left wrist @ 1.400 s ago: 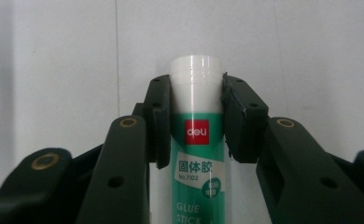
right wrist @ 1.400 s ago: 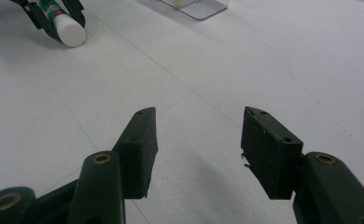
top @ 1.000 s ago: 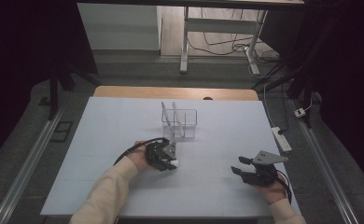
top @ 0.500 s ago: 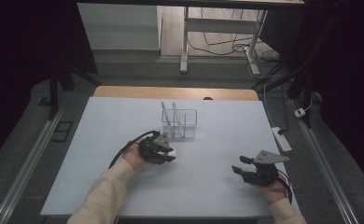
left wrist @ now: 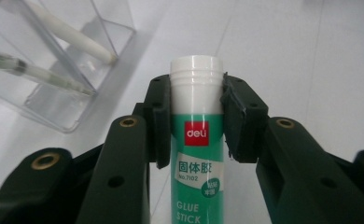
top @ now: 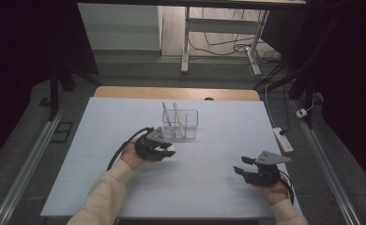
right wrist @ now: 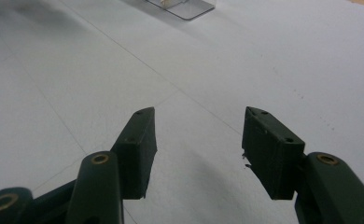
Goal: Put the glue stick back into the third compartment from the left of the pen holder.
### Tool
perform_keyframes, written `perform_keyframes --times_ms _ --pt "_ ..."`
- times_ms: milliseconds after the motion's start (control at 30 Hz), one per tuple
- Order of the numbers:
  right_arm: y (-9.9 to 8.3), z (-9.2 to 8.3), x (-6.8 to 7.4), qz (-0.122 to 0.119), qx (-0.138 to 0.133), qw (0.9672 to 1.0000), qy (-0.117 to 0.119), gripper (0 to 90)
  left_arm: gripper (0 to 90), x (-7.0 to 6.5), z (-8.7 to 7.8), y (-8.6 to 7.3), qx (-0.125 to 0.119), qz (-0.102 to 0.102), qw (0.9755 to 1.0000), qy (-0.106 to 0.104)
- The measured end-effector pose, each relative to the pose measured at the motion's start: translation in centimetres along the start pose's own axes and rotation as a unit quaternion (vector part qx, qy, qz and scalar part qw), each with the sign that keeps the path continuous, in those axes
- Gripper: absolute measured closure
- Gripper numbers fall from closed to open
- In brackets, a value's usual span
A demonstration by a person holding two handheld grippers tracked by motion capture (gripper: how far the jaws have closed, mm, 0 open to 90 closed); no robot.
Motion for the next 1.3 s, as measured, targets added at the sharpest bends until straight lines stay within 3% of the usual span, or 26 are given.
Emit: perform_keyframes --times_ms 267,633,1033,1300 --pt "0.0 0.0 -0.1 0.001 0.000 1.0000 -0.002 44.0 64.7 0.3 -0.7 0.9 -0.038 -0.028 0.9988 0.010" --pt "-0.1 0.1 -0.1 0.001 0.001 1.0000 0.001 43.9 64.6 0.8 -1.0 2.0 -0.082 -0.065 0.9942 0.024" --pt "0.0 0.0 -0.2 0.006 -0.003 1.0000 0.000 43.7 64.6 1.1 -0.8 3.6 -0.111 -0.084 0.9899 0.028" --pt "0.0 -0.1 -0.3 0.004 -0.003 1.0000 -0.001 43.6 64.6 1.9 -0.9 6.3 -0.130 -0.089 0.9868 0.037"
Point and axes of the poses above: each handheld gripper's, and its own axes: z roughly forward along the jaws, y roughly out of its top, x roughly to its left, the point moved 8 cm from there along z, roughly forward along the jaws, and after that the axes turned 14 degrees about y, right-handed, at the moved point
